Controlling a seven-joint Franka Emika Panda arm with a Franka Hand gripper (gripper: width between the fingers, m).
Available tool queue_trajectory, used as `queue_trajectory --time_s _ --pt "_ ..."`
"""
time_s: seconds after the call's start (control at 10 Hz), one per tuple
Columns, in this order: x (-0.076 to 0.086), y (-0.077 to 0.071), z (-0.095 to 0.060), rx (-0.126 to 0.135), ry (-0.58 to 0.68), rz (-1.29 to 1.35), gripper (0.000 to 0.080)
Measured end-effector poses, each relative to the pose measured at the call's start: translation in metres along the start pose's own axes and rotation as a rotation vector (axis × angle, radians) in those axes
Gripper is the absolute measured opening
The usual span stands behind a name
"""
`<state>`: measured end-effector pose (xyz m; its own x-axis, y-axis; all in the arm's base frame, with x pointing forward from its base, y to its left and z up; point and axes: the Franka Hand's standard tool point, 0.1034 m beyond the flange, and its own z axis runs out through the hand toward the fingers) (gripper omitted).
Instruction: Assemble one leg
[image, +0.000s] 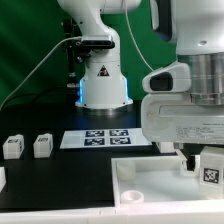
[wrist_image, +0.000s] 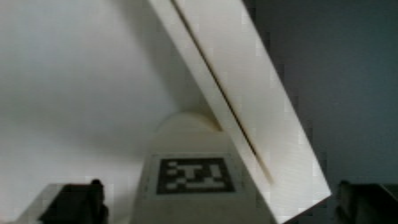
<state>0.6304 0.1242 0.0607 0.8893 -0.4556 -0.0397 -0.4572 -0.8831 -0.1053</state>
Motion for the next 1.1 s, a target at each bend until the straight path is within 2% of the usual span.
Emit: queue_trajectory --time_s 0.2,0.3,0.4,0.5,0.7,1.1 --pt "0.0001 0.0007 0.0003 0.003 -0.003 0.049 0.0636" --pt "-0.0001 0.0004 0.0004 0.004 -0.003 0.089 0.0467" --pt "-0.0009 0.0010 0.0008 0.004 -0.008 0.231 0.0467" --pt "-0.0008 0.0019 0.0011 0.003 -0.009 0.347 0.0291" --pt "-0.0007 0.0015 0.0013 0.009 -0.014 0.578 0.0291" --pt "0.0031 -0.0008 0.0011 0.042 -0.039 1.115 0.0291"
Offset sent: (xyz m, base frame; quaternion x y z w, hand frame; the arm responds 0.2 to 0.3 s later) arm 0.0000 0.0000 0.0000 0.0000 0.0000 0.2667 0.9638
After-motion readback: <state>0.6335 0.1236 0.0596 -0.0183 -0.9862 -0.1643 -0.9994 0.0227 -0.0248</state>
